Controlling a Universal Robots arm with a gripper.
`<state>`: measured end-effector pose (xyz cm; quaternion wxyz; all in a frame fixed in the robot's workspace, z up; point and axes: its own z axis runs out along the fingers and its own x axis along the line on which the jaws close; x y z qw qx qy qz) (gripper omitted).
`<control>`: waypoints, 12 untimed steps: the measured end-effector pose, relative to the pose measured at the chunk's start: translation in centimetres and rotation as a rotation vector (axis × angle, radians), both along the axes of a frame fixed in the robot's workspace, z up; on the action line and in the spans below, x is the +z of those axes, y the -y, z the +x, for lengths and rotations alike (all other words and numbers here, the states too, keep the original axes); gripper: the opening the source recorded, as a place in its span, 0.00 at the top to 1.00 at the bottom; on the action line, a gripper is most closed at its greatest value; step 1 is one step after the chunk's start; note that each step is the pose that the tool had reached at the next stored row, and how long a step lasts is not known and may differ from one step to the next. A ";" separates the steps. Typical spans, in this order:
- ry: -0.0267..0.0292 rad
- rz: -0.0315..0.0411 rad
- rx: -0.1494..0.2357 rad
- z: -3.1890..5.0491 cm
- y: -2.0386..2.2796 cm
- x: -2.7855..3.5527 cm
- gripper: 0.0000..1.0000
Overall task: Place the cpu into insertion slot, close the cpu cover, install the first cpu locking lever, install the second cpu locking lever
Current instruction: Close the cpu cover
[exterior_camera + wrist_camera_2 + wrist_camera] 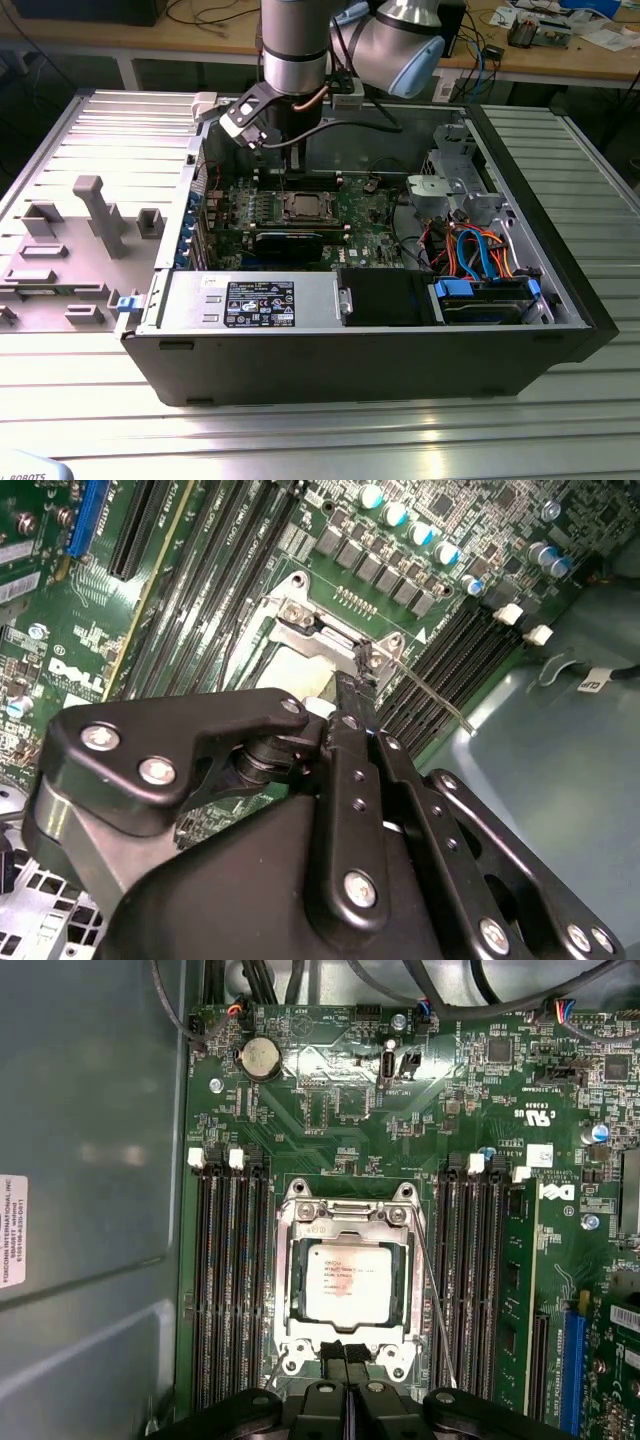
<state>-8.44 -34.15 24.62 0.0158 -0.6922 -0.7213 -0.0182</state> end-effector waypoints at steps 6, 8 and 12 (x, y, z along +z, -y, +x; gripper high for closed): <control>-0.0046 -0.0012 0.000 0.06 0.06 -2.55 0.89; -0.0050 -0.0011 0.000 -0.05 0.06 -2.92 0.89; -0.0092 -0.0012 0.000 -0.09 0.06 -3.49 0.89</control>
